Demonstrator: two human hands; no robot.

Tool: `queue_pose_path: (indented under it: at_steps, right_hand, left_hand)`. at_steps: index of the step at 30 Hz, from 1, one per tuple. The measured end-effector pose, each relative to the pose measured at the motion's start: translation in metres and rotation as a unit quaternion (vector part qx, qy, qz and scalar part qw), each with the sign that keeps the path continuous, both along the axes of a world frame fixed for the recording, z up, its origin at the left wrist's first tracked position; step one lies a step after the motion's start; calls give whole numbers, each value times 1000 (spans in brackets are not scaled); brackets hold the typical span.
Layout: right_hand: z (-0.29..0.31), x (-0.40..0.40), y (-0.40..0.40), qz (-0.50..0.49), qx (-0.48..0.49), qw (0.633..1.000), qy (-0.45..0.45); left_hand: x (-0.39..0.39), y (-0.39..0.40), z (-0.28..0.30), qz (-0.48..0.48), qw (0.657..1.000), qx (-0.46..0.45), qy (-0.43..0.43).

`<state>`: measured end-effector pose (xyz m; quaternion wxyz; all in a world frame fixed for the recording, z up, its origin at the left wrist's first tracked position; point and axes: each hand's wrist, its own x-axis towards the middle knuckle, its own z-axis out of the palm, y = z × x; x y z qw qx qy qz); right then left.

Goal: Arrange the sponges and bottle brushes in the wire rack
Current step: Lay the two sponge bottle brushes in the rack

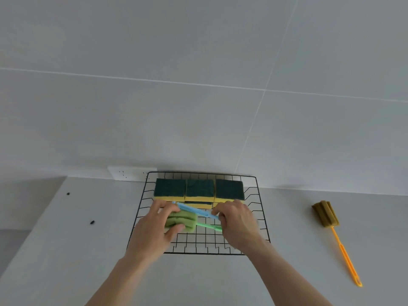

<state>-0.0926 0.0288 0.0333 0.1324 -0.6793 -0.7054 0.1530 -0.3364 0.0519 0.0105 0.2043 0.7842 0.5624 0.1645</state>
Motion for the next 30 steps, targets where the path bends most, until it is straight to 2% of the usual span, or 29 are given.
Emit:
queue_pose_path:
  at_steps: [4, 8, 14, 17, 24, 26, 30]
  right_hand:
    - [-19, -39, 13, 30, -3, 999, -34]
    - [-40, -57, 20, 56, -21, 995, -76]
    - [-62, -61, 16, 44, -40, 995, -82]
    - [-67, -61, 15, 50, -38, 995, -76]
    - [-72, -57, 14, 50, -57, 997, -4]
    - [-70, -53, 13, 33, -61, 997, 28]
    - [-71, -41, 11, -19, -16, 999, 35]
  left_hand:
    - [-36, 2, -18, 7, 999, -20, 29]
    - [-50, 4, -30, -40, 997, -17, 65]
    - [-52, 2, -41, -75, 989, 40, 124]
    - [-51, 4, -42, -77, 984, 61, 148]
    - [-50, 11, -49, -111, 975, 12, 194]
    - [-48, 13, -50, -122, 971, 12, 207]
    - [-40, 18, -52, -152, 967, 5, 204]
